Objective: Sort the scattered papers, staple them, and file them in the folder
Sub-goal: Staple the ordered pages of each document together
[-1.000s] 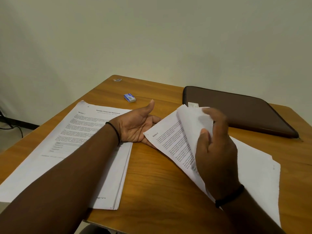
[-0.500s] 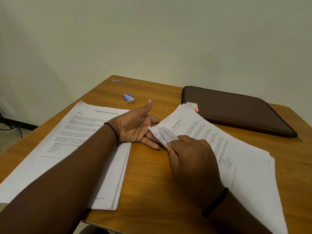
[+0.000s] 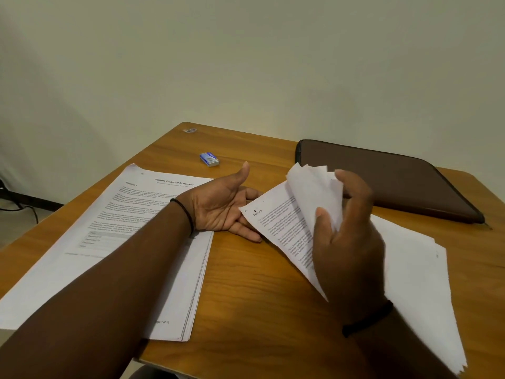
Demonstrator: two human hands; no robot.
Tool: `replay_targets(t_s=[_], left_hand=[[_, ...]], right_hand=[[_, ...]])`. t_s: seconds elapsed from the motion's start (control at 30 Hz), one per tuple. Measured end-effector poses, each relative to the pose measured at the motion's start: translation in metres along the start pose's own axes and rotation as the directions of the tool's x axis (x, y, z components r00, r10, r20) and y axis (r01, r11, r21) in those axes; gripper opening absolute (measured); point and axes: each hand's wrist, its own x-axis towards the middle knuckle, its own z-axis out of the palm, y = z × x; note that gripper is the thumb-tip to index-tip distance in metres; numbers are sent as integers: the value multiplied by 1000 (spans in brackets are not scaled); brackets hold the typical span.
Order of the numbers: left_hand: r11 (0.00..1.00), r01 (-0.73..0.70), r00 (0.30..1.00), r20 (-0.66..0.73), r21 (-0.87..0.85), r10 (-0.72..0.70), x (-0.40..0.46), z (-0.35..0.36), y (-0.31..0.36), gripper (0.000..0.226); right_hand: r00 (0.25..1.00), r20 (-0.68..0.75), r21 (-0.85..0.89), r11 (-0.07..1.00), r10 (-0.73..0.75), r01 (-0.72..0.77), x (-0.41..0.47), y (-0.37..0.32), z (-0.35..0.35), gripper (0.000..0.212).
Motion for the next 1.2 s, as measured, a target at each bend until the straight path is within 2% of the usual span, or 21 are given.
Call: replay_targets(t_s=[0.07, 0.1, 0.13, 0.17, 0.23, 0.33, 0.47, 0.57, 0.63, 0.73, 0.87, 0.93, 1.03, 1.07, 1.1, 1.17, 1.2], left_hand=[[1000, 0, 1000, -9, -24, 0, -1, -1, 0, 91], [1000, 1, 1000, -25, -25, -1, -1, 2, 1, 90], [1000, 2, 998, -69, -2, -2, -2, 7, 1, 85], [999, 3, 990, -141, 44, 4, -2, 15, 1, 74], [979, -4, 962, -265, 203, 59, 0, 26, -1, 48], [895, 26, 930, -339, 444, 141, 7, 30, -6, 35], [865, 37, 921, -353, 500, 165, 9, 32, -7, 26], [834, 23, 909, -358, 552, 212, 11, 31, -11, 28], [793, 34, 889, -381, 608, 254, 14, 33, -16, 24], [771, 8, 876, -376, 637, 302, 14, 39, -21, 22], [678, -20, 854, -340, 735, 394, 1, 52, -12, 23], [638, -56, 818, -330, 768, 470, -10, 62, -4, 17], [580, -167, 785, -249, 797, 568, -26, 83, 9, 14], [567, -206, 773, -222, 798, 594, -31, 92, 12, 12], [545, -266, 739, -194, 795, 645, -35, 108, 16, 10], [550, -403, 596, -246, 732, 764, -35, 123, 17, 6], [572, -491, 512, -313, 657, 800, -35, 134, 15, 14]], right_hand=[[965, 260, 50, 998, 32, -46, -6, -4, 8, 66], [907, 415, 79, 990, 71, -114, -9, -5, 12, 66], [849, 520, 83, 984, 91, -156, -10, -5, 17, 63], [829, 552, 85, 984, 85, -157, -10, -2, 20, 57], [868, 491, 109, 984, 72, -144, -6, 5, 23, 35], [903, 408, 116, 973, 134, -197, 0, 16, 21, 21], [955, 259, 85, 982, 143, -170, 5, 27, 19, 13], [981, 162, -50, 994, 105, -98, 10, 34, 19, 12], [997, 64, -198, 980, 48, -34, 11, 39, 19, 18], [997, -14, -288, 955, 70, -71, 16, 48, 17, 37], [984, 1, -130, 975, 180, -179, 29, 53, -4, 73], [986, 27, -84, 983, 165, -163, 34, 49, -26, 88], [965, 164, -40, 978, 207, -203, 53, 45, -62, 104], [945, 227, 24, 969, 236, -248, 61, 45, -75, 99], [927, 283, 113, 952, 244, -285, 68, 42, -95, 85], [896, 382, 297, 888, 226, -351, 75, 41, -119, 41], [898, 390, 363, 862, 204, -354, 74, 39, -130, 25]])
